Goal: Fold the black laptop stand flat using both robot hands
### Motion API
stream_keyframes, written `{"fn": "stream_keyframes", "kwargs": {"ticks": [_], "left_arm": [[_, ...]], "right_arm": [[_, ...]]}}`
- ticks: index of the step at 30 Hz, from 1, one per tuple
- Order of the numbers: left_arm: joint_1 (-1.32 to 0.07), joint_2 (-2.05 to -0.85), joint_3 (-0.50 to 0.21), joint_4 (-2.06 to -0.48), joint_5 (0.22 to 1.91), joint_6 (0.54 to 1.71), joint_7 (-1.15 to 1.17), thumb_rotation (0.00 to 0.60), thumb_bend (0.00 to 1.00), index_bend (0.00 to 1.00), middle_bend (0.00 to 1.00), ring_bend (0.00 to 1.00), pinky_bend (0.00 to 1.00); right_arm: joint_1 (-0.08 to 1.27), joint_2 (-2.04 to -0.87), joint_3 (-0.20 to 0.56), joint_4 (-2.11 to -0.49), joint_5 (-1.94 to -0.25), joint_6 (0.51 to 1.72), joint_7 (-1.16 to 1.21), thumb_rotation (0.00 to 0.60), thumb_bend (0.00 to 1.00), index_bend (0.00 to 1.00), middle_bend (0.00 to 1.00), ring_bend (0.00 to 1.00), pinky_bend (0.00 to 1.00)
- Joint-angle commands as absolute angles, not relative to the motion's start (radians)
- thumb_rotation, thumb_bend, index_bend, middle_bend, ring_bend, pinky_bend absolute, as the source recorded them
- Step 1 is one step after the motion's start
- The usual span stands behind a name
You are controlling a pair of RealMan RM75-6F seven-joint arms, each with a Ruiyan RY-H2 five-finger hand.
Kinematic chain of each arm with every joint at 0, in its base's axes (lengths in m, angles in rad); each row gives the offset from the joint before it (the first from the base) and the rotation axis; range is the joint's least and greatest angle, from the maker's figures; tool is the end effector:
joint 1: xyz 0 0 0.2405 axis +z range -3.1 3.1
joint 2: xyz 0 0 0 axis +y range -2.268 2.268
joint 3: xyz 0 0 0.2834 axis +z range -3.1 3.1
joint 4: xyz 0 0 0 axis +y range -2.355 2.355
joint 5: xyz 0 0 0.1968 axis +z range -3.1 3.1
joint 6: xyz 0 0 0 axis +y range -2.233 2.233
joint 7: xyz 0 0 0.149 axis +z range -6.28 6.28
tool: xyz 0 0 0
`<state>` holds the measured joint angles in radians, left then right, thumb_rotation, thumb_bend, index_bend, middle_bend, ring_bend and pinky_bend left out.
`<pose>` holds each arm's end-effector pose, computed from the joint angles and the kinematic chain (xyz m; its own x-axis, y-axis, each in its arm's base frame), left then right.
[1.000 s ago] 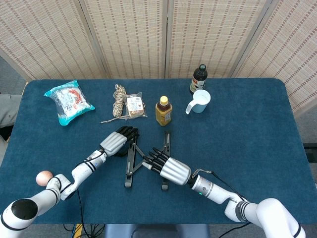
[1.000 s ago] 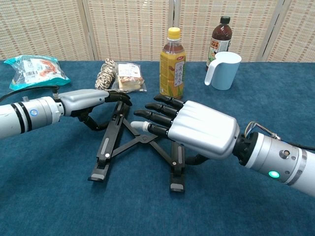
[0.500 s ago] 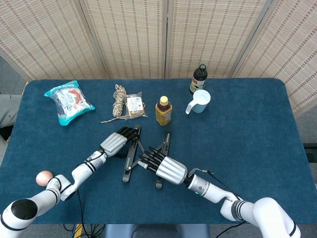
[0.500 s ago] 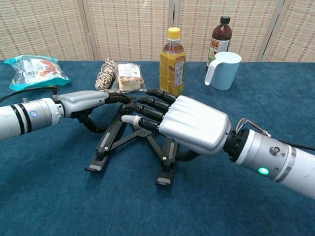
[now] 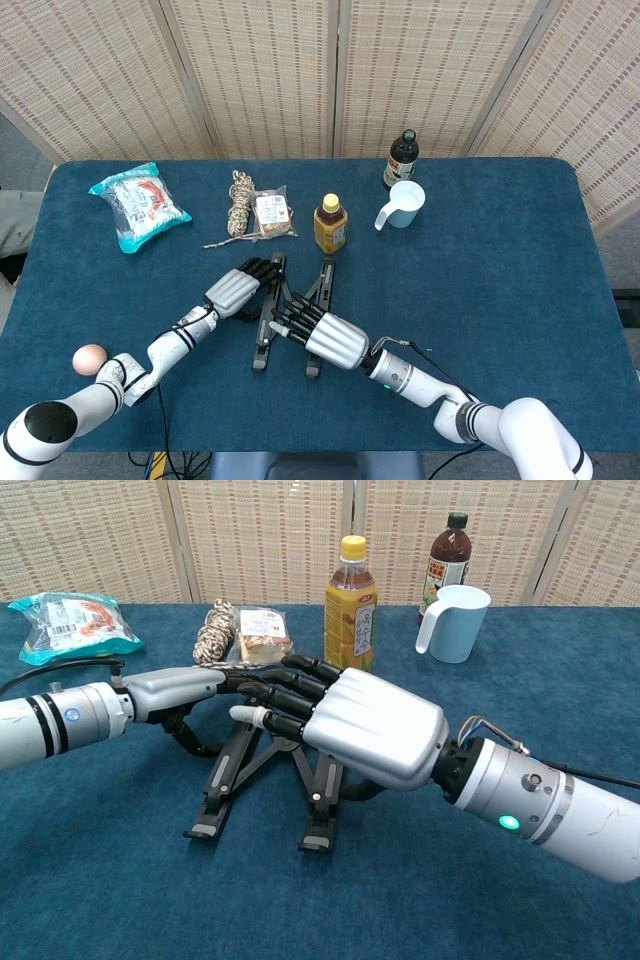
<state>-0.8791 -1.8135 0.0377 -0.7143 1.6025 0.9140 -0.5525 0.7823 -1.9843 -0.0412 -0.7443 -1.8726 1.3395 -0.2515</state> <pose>-0.1934 0.4069 -0.0692 0.4225 0.3786 0.8235 0.8180 -0.5506 -0.1666 -0.1282 -0.3115 -0.1073 0.5766 0.3545 0.7361 -0.2513 -0.7803 0.5727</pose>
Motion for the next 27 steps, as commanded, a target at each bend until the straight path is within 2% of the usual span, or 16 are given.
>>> {"fn": "stream_keyframes", "kwargs": {"ticks": [1,9,15,18,21,27], "left_arm": [[-0.88,-1.814,0.038,-0.718,1.603,0.916,-0.552,0.6,0.22,0.11,0.03,0.0,0.0],[-0.874,-1.805,0.035,-0.726,1.598,0.922,-0.533,0.6,0.22,0.11,0.03,0.0,0.0],[-0.845,-1.76,0.025,-0.748,1.572,0.936,-0.51,0.6,0.22,0.11,0.03,0.0,0.0],[-0.826,-1.726,0.02,-0.778,1.56,0.95,-0.49,0.6,0.22,0.11,0.03,0.0,0.0],[-0.806,-1.689,0.01,-0.817,1.543,0.967,-0.464,0.6,0.22,0.11,0.03,0.0,0.0],[-0.767,-1.616,-0.016,-0.906,1.504,1.0,-0.409,0.6,0.22,0.11,0.03,0.0,0.0]], "right_arm": [[0.788,-1.992,-0.038,-0.74,-1.87,1.338,-0.251,0.6,0.0,0.0,0.0,0.0,0.0],[0.802,-1.999,-0.032,-0.752,-1.864,1.338,-0.252,0.6,0.0,0.0,0.0,0.0,0.0],[0.795,-1.919,-0.047,-0.858,-1.857,1.322,-0.246,0.6,0.0,0.0,0.0,0.0,0.0],[0.801,-1.854,-0.048,-0.965,-1.841,1.286,-0.23,0.6,0.0,0.0,0.0,0.0,0.0],[0.829,-1.761,-0.047,-1.104,-1.813,1.202,-0.192,0.6,0.0,0.0,0.0,0.0,0.0],[0.96,-1.545,-0.05,-1.354,-1.761,0.925,-0.075,0.6,0.0,0.0,0.0,0.0,0.0]]}}
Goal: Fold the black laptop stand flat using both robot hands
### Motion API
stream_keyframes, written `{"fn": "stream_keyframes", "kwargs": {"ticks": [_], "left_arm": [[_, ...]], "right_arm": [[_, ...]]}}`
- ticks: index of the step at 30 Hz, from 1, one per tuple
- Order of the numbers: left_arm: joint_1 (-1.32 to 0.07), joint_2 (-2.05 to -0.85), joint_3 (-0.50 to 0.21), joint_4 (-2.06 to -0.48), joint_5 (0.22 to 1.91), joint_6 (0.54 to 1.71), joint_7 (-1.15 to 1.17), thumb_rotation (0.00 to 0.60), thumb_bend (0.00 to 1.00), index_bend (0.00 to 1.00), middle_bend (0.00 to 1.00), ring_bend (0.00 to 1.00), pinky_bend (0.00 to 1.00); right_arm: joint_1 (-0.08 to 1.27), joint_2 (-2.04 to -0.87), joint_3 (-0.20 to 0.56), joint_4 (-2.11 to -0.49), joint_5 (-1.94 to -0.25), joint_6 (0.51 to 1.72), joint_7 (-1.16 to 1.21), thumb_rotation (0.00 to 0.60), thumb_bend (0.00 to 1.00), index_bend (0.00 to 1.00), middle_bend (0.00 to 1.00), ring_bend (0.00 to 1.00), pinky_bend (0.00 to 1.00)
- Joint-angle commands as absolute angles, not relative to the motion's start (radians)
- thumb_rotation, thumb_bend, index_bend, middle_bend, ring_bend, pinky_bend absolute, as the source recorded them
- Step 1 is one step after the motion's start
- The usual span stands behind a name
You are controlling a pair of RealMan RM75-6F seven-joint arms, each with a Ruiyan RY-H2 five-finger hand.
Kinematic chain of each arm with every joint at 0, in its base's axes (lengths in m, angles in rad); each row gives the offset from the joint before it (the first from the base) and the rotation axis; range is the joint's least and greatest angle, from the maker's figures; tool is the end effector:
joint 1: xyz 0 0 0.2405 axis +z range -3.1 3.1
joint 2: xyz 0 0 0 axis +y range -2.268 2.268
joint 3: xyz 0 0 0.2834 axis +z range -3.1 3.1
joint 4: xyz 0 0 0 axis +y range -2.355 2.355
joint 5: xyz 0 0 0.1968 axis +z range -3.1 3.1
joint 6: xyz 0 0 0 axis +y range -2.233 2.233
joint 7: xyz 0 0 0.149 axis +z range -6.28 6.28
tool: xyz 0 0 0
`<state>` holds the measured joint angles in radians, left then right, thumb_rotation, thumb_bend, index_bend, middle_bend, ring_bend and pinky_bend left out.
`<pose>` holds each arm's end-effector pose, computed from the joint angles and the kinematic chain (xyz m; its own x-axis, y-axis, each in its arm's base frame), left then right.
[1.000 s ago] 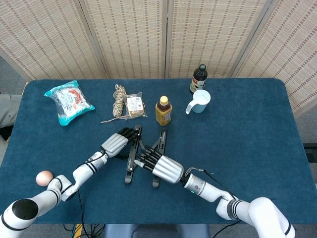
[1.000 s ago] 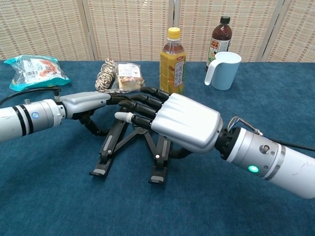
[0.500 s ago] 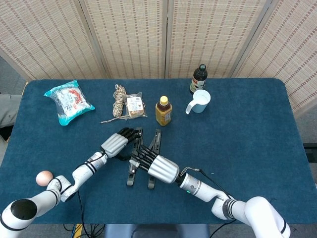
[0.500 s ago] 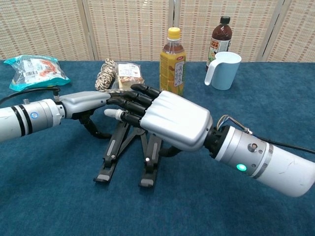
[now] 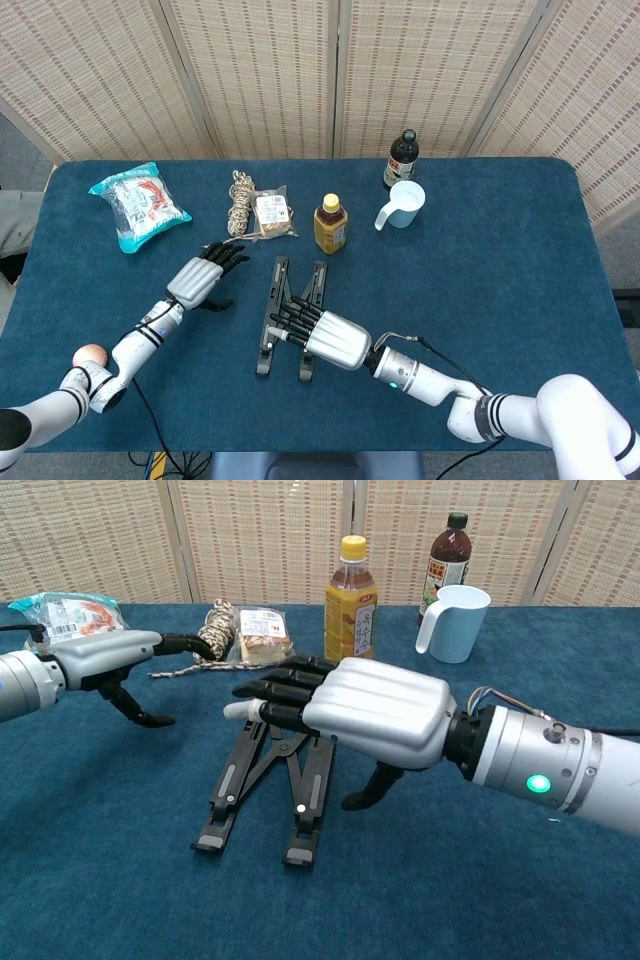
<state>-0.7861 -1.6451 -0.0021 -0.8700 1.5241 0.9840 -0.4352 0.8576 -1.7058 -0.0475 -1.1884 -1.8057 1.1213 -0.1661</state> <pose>-0.2307 0.4071 -0.0031 0.3980 0.2808 0.8734 0.8531 -0.4635 -0.2397 -0.1158 -0.3147 -0.0647 0.6211 0.0877 0.7788 -0.3289 -0.8728 0.3605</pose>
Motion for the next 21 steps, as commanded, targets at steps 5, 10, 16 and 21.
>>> {"fn": "stream_keyframes", "kwargs": {"ticks": [5,10,16,21], "left_arm": [[-0.739,-1.57,-0.033,-0.962,1.472,1.009,-0.368,0.6,0.22,0.11,0.03,0.0,0.0],[-0.719,-1.548,-0.049,-0.993,1.45,1.019,-0.35,0.6,0.22,0.11,0.03,0.0,0.0],[-0.698,-1.526,-0.059,-1.009,1.437,1.027,-0.345,0.6,0.22,0.11,0.03,0.0,0.0],[-0.684,-1.52,-0.064,-1.008,1.432,1.033,-0.357,0.6,0.22,0.11,0.03,0.0,0.0]], "right_arm": [[1.054,-1.47,-0.041,-1.404,-1.753,0.775,-0.046,0.6,0.0,0.0,0.0,0.0,0.0],[1.116,-1.48,-0.029,-1.386,-1.76,0.706,-0.023,0.6,0.0,0.0,0.0,0.0,0.0],[1.186,-1.532,-0.026,-1.317,-1.787,0.66,0.004,0.6,0.0,0.0,0.0,0.0,0.0],[1.227,-1.574,-0.033,-1.26,-1.795,0.629,0.028,0.6,0.0,0.0,0.0,0.0,0.0]]}}
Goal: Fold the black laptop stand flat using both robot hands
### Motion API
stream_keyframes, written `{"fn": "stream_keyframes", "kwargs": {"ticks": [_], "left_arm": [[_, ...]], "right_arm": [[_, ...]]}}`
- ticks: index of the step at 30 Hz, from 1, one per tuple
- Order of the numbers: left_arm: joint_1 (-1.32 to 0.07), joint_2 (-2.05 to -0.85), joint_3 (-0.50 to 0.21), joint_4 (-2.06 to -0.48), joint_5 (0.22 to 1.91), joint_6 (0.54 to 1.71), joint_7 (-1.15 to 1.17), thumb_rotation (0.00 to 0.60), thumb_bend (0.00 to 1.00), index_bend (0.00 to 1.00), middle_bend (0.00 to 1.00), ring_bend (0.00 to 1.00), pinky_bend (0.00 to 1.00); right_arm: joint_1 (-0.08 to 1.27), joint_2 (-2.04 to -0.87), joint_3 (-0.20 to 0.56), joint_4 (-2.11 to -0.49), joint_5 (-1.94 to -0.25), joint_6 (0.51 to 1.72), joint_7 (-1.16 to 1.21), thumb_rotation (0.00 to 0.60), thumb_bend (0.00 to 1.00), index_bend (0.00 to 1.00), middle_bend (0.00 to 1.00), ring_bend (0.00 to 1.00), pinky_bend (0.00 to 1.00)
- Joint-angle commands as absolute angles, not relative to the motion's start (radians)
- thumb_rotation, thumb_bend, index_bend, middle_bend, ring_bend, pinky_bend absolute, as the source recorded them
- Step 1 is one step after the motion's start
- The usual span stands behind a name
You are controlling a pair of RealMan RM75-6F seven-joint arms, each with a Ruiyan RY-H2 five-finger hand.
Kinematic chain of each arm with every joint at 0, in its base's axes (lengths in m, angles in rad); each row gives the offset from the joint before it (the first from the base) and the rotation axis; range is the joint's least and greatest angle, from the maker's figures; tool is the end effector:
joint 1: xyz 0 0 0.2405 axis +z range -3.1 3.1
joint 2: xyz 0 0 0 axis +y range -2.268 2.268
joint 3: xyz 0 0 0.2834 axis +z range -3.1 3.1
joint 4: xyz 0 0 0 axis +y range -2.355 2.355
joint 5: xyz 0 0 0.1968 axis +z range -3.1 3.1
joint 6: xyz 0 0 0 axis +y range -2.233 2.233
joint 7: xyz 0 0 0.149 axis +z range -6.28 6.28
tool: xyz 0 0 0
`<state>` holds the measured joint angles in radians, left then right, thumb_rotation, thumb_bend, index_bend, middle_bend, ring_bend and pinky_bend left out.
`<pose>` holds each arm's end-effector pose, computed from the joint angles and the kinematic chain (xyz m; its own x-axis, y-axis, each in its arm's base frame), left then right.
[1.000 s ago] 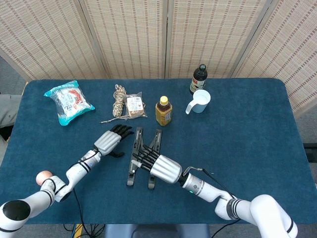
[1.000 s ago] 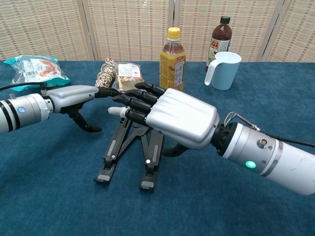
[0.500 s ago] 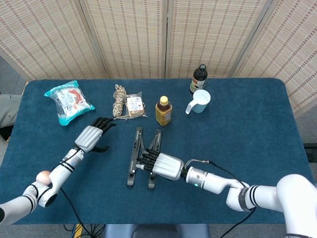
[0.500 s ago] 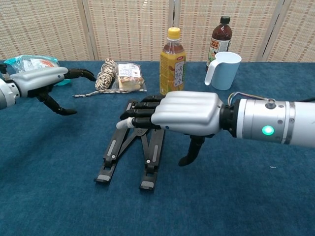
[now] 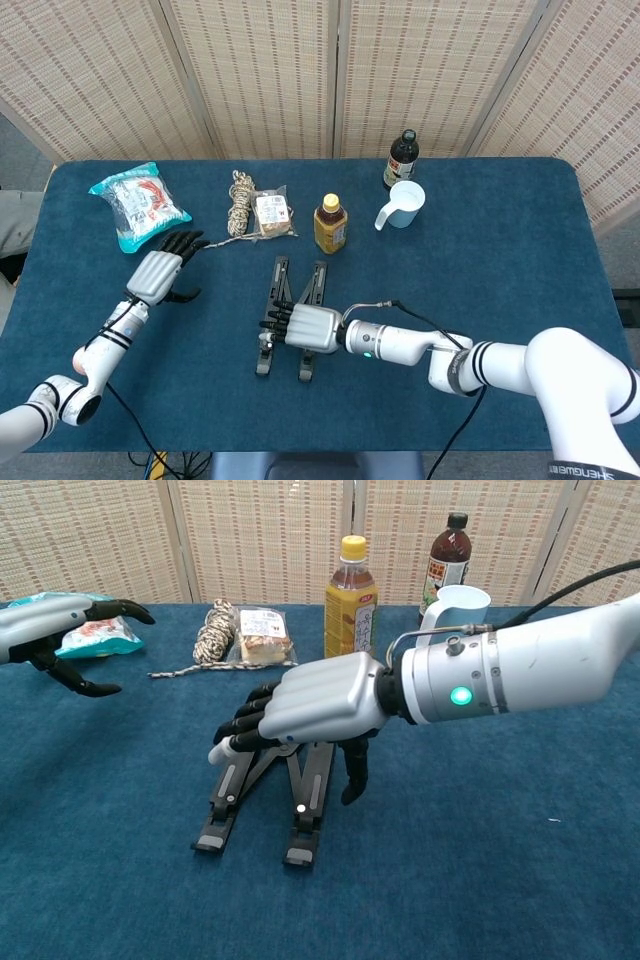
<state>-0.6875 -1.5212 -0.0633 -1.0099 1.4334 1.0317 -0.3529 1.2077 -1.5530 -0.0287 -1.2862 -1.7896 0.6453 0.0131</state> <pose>-0.2615 0.3964 0.0491 0.3353 0.2061 0.9193 0.9073 -0.3333 -0.2562 -0.0540 -0.3634 -0.0641 0.8635 0.0271 0.5036 -0.1322 -0.9515 0.2778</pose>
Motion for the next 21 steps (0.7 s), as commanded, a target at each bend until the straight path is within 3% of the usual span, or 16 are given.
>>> {"fn": "stream_keyframes", "kwargs": {"ticks": [1,21], "left_arm": [[-0.68,-1.519,-0.064,-1.006,1.433,1.033,-0.359,0.6,0.22,0.11,0.03,0.0,0.0],[-0.65,-1.525,-0.069,-0.977,1.443,1.044,-0.395,0.6,0.22,0.11,0.03,0.0,0.0]], "right_arm": [[1.236,-1.583,-0.034,-1.246,-1.797,0.624,0.032,0.6,0.0,0.0,0.0,0.0,0.0],[1.31,-1.662,-0.08,-1.121,-1.796,0.593,0.106,0.6,0.0,0.0,0.0,0.0,0.0]]}}
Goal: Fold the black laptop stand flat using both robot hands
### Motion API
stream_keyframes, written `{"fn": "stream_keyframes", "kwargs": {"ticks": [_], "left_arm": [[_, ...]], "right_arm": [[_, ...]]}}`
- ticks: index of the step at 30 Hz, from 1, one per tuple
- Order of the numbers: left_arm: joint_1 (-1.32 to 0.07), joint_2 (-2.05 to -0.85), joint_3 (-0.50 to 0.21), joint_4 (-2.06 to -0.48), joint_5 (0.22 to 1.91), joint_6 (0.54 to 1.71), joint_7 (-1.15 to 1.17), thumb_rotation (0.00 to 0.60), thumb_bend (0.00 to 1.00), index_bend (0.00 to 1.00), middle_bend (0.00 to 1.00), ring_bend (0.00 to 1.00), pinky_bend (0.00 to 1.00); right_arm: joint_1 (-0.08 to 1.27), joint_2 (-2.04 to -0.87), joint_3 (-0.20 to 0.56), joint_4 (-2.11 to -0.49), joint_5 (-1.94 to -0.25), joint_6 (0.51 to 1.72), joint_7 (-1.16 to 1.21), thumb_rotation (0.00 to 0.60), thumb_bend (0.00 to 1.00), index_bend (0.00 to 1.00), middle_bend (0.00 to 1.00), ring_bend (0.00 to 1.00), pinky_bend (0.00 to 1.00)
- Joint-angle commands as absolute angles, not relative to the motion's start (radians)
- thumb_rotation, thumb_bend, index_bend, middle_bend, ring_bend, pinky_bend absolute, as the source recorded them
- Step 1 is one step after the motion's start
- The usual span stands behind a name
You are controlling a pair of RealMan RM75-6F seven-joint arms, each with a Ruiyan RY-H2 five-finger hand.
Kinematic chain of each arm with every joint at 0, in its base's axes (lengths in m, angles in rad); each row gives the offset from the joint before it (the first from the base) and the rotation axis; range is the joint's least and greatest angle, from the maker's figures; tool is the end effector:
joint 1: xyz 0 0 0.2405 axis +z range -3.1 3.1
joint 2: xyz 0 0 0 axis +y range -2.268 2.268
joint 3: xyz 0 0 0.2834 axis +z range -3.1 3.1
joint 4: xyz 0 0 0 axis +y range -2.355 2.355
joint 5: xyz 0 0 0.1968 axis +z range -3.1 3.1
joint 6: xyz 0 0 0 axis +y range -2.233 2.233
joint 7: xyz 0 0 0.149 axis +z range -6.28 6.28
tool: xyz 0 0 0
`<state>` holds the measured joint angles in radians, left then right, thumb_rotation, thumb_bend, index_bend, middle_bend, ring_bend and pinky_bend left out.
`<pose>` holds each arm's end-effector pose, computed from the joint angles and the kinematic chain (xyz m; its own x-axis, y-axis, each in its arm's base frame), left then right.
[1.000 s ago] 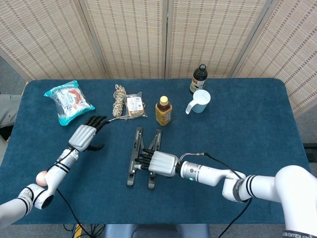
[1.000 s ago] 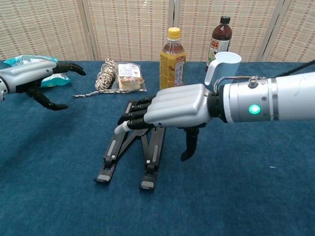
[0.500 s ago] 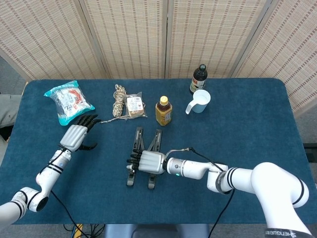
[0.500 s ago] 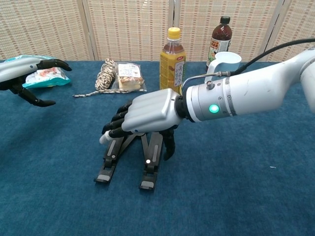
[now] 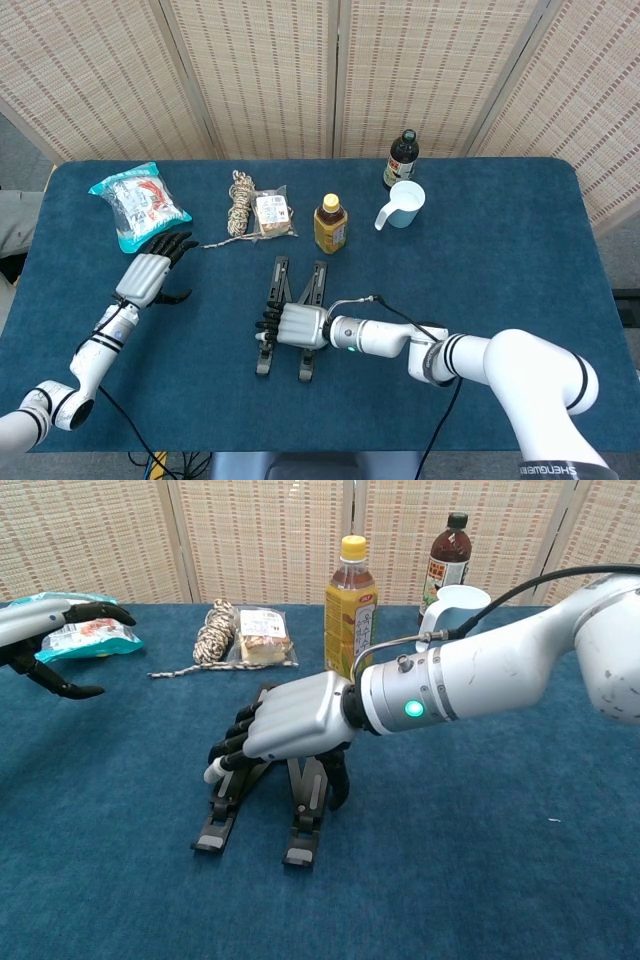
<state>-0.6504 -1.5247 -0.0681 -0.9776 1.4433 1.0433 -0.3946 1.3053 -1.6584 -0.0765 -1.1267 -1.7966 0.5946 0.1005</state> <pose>-0.2784 0.3904 0.0544 0.3099 0.2031 0.9288 0.9237 -0.2959 -0.2435 -0.0423 -0.3782 -0.0962 0.9027 0.0462 0.4278 -0.0839 -0.9562 0.2804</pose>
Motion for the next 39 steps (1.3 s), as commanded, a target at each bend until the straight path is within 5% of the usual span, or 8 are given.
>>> {"fn": "stream_keyframes", "kwargs": {"ticks": [1,18,29,35,39], "left_arm": [[-0.648,-1.525,-0.07,-0.976,1.443,1.044,-0.395,0.6,0.22,0.11,0.03,0.0,0.0],[-0.646,-1.536,-0.073,-0.96,1.451,1.036,-0.402,0.6,0.22,0.11,0.03,0.0,0.0],[-0.645,-1.543,-0.073,-0.956,1.457,1.034,-0.404,0.6,0.22,0.11,0.03,0.0,0.0],[-0.642,-1.541,-0.073,-0.958,1.46,1.038,-0.403,0.6,0.22,0.11,0.03,0.0,0.0],[-0.64,-1.54,-0.073,-0.96,1.461,1.039,-0.403,0.6,0.22,0.11,0.03,0.0,0.0]], "right_arm": [[1.313,-1.664,-0.082,-1.117,-1.795,0.593,0.109,0.6,0.0,0.0,0.0,0.0,0.0],[1.324,-1.701,-0.101,-1.052,-1.782,0.623,0.162,0.6,0.08,0.01,0.19,0.0,0.0],[1.313,-1.732,-0.117,-0.994,-1.794,0.693,0.218,0.6,0.17,0.22,0.38,0.01,0.0],[1.299,-1.755,-0.121,-0.949,-1.808,0.755,0.242,0.6,0.21,0.36,0.5,0.12,0.03],[1.298,-1.758,-0.123,-0.938,-1.809,0.766,0.253,0.6,0.21,0.38,0.49,0.14,0.04]]}}
